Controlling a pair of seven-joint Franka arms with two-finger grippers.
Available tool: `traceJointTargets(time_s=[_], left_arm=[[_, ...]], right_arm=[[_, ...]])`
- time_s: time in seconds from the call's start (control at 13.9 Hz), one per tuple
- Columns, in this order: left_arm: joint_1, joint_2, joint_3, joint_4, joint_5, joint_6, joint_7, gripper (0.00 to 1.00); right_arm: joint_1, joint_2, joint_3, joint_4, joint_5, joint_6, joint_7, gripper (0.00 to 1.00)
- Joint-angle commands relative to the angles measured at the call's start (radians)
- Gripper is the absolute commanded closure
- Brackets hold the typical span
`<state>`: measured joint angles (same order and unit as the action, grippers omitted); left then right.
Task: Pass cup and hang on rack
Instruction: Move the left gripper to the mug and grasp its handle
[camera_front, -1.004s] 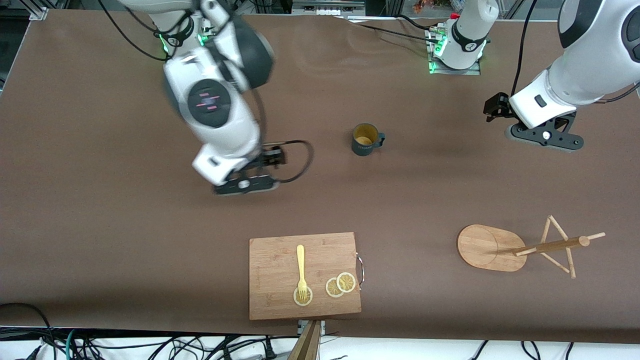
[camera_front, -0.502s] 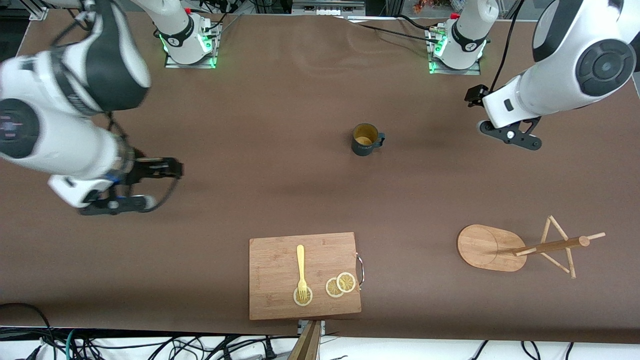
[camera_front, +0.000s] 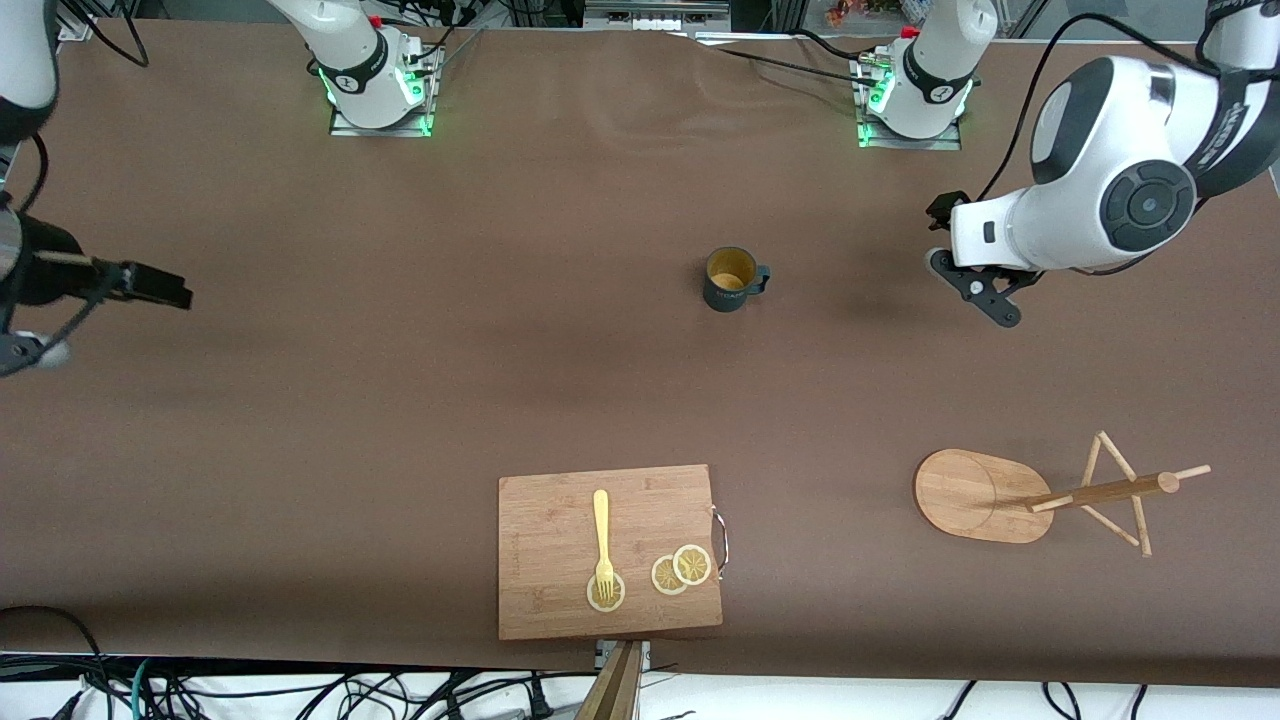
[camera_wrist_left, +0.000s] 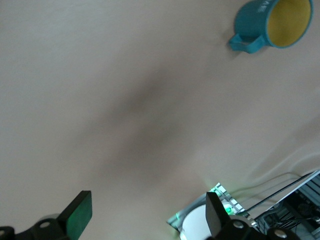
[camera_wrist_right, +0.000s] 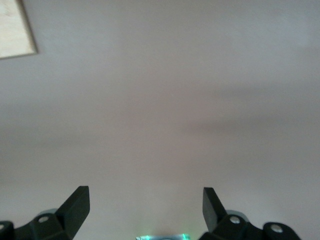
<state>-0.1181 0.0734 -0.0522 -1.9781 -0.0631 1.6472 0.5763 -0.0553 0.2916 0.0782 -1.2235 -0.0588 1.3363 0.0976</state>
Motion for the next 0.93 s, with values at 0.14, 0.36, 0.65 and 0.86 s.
traceJointTargets(time_s=[0.14,0.36,0.65,0.86], left_arm=[[0.147,-0.043,-0.006,-0.287,-0.257,0.267,0.378,0.0],[0.147,-0.02,-0.008,-0.344,-0.334,0.374,0.586,0.0],[0.14,0.032,-0.009,-0.404,-0.659,0.394,0.944,0.0],[0.141,0.089,-0.008,-0.404,-0.837,0.394,1.214,0.0]], right_arm=[[-0.057,-0.147,0.003,-0.07,-0.032,-0.013,-0.01,0.0],[-0.058,-0.152,0.003,-0.099,-0.03,-0.012,-0.042,0.0],[-0.07,-0.167,-0.006,-0.134,-0.027,-0.012,-0.177,0.0],[-0.074,-0.219,-0.008,-0.172,-0.019,-0.025,-0.173,0.0]])
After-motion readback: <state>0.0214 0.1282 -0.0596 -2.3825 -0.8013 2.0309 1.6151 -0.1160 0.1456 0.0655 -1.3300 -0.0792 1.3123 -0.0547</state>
